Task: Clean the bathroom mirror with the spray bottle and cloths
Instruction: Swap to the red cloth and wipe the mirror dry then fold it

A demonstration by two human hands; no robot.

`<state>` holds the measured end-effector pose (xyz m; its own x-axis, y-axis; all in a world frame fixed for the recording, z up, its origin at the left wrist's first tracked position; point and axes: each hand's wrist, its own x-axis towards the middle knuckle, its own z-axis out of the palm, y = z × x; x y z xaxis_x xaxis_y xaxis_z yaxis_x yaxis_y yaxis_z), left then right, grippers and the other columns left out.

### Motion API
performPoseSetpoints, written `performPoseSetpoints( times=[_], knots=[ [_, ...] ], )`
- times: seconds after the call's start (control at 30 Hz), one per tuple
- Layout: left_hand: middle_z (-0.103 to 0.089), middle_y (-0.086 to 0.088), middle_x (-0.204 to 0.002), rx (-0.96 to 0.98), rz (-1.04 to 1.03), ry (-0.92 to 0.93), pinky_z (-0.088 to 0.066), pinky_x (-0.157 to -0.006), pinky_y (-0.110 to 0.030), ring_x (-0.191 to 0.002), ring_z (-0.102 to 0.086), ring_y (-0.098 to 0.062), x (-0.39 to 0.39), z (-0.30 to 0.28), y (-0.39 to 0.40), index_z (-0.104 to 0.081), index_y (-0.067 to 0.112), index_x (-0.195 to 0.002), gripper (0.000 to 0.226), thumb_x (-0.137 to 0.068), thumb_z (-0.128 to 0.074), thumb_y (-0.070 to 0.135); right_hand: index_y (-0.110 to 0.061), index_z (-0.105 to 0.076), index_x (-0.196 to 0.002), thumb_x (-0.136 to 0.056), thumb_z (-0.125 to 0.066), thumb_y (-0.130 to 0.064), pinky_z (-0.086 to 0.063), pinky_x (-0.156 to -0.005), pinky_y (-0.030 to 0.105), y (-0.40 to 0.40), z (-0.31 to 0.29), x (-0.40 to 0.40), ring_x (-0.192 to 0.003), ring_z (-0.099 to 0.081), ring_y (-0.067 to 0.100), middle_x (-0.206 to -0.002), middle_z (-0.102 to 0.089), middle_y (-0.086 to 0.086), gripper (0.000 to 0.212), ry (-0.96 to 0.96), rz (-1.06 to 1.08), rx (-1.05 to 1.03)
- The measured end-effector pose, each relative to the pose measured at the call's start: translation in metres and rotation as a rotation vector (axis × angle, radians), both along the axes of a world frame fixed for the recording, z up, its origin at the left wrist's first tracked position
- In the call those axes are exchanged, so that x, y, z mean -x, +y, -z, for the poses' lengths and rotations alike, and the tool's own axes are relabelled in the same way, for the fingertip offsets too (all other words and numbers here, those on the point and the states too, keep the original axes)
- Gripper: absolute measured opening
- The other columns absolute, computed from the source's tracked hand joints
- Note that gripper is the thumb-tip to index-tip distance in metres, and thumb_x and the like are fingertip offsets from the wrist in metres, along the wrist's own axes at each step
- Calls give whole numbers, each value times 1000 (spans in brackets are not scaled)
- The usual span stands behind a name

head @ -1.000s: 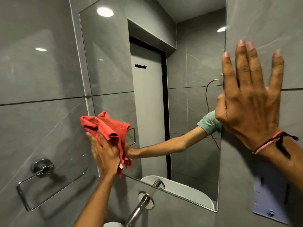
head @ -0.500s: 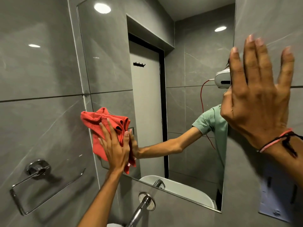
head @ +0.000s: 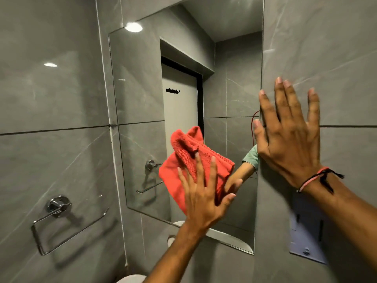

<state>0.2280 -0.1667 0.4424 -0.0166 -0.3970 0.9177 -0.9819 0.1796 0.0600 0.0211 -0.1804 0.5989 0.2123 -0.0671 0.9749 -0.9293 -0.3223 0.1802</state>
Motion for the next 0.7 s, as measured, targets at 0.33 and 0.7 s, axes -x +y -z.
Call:
performPoseSetpoints(
  times=[0.33, 0.7],
  knots=[
    [-20, -31, -165, 139, 55, -189, -21, -114, -78, -147, -29, -58, 92, 63, 2, -16, 31, -163, 68, -104, -44, 52, -17, -31, -163, -105, -33, -44, -11, -128, 59, -1, 9, 39, -161, -16, 32, -172, -16, 20, 64, 96, 42, 58],
    [-31, -29, -162, 102, 41, -33, -10, -119, -77, -158, -16, -35, 44, 35, -3, -17, 34, -162, 83, -93, -40, 73, -22, -27, -164, -104, -32, -57, -6, -124, 68, -7, 9, 23, -162, -9, 30, -173, -10, 19, 70, 81, 70, 52]
  ],
)
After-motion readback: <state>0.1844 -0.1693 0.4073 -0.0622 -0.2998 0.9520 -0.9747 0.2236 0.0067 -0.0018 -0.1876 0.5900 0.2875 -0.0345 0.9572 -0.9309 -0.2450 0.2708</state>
